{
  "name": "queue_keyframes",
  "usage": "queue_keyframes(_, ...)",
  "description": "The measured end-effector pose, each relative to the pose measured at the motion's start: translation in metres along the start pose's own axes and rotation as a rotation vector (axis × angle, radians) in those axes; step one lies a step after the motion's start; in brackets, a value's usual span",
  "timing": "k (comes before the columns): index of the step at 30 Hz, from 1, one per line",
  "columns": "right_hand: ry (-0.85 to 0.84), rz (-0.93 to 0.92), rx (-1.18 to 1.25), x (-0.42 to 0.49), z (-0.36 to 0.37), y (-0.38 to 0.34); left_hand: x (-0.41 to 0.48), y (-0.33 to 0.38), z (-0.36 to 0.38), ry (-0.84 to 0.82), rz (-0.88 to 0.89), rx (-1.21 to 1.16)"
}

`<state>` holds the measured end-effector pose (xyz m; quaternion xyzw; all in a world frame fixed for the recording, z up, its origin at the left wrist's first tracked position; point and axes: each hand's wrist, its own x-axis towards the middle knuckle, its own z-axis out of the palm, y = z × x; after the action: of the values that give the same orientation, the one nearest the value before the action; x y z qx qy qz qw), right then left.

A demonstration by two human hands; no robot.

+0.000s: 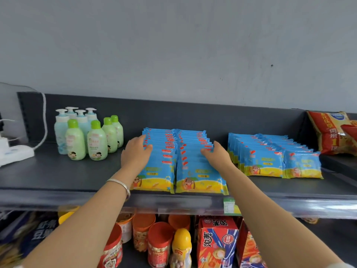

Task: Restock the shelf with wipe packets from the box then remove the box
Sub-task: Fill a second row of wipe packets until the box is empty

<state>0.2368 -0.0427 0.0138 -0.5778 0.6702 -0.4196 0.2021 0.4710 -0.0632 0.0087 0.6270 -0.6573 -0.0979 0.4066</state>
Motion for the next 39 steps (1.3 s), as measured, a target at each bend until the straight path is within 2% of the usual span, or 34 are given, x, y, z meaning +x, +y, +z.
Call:
queue_keyframes(4,-0.069,0.16,0.294,-0.004,-0.007,0.009,-0.001,-0.022,-0.002,-0.051,-0.427,-0.713)
queue_keyframes(6,-0.107,0.181,0.364,-0.002,-0.007,0.013,-0.004,-0.027,-0.001,-0.098,-0.505,-0.792)
queue_keyframes(11,-0.168,0.19,0.41,0.002,-0.003,0.018,-0.017,-0.009,0.0,-0.181,-0.467,-0.764)
queue_keyframes(23,-0.173,0.182,0.395,0.0,-0.005,0.016,-0.017,-0.008,0.004,-0.111,-0.41,-0.702)
queue_keyframes(27,-0.139,0.171,0.335,-0.001,-0.006,0.016,-0.014,-0.015,0.003,-0.04,-0.335,-0.561)
queue_keyframes(30,-0.078,0.121,0.255,-0.006,-0.009,0.018,-0.009,-0.017,0.002,0.031,-0.21,-0.318)
queue_keyframes(34,0.037,-0.058,0.01,-0.018,-0.019,0.019,-0.016,0.01,0.003,0.112,0.012,0.004)
queue_keyframes(39,0.11,-0.221,-0.183,-0.032,-0.04,0.023,-0.043,0.061,0.02,-0.001,0.271,0.07)
